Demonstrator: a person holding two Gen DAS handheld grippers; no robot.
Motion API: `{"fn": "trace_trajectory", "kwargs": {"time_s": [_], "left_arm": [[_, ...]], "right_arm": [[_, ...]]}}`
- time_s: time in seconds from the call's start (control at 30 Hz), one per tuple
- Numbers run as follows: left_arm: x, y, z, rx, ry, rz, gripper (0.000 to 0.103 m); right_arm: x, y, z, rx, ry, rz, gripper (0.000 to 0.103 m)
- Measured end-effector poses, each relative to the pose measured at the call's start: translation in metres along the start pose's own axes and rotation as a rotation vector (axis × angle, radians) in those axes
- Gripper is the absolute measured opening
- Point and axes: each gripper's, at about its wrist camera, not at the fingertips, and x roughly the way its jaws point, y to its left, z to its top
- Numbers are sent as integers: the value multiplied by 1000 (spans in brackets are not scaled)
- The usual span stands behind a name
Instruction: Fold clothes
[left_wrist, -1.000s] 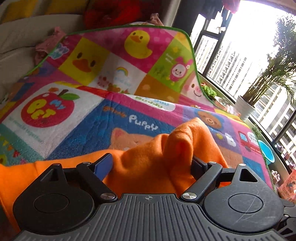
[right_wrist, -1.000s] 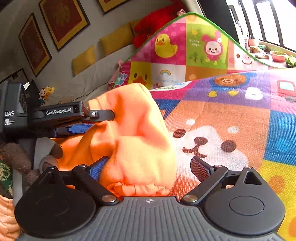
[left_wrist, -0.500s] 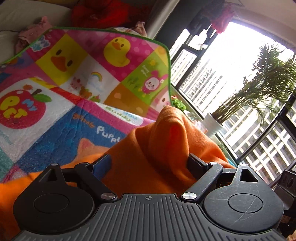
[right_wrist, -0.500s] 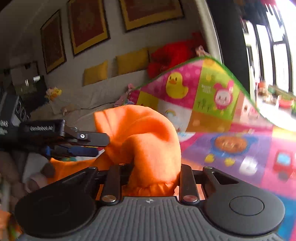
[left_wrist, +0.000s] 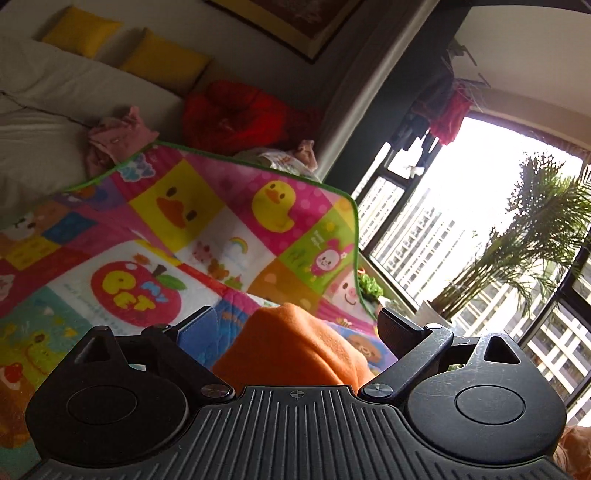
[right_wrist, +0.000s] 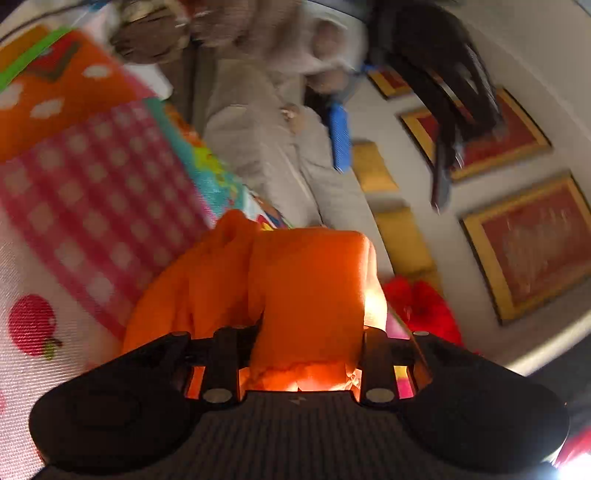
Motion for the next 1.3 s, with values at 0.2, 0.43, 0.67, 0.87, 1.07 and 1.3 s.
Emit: {"fn": "trace_trajectory", "kwargs": {"time_s": [0.2, 0.43, 0.67, 0.87, 1.07, 1.3], "left_arm": [[18, 23, -29, -27, 74, 68, 98], [41, 48, -61, -48, 147, 151, 98], [39, 44, -63, -7, 153, 177, 98], [37, 49, -70, 12, 188, 227, 98], [27, 55, -73, -12, 179, 230, 98], [-24, 28, -54, -27, 11, 103, 97]], "right_arm": [[-17, -13, -6, 100, 13, 124, 58], [-66, -99, -47, 577, -49, 260, 90], [-20, -140, -93, 989, 16, 304, 103], [57, -77, -98, 943, 259, 288, 103], [46, -64, -95, 1031, 265, 245, 103], [37, -60, -90, 1024, 273, 217, 103]]}}
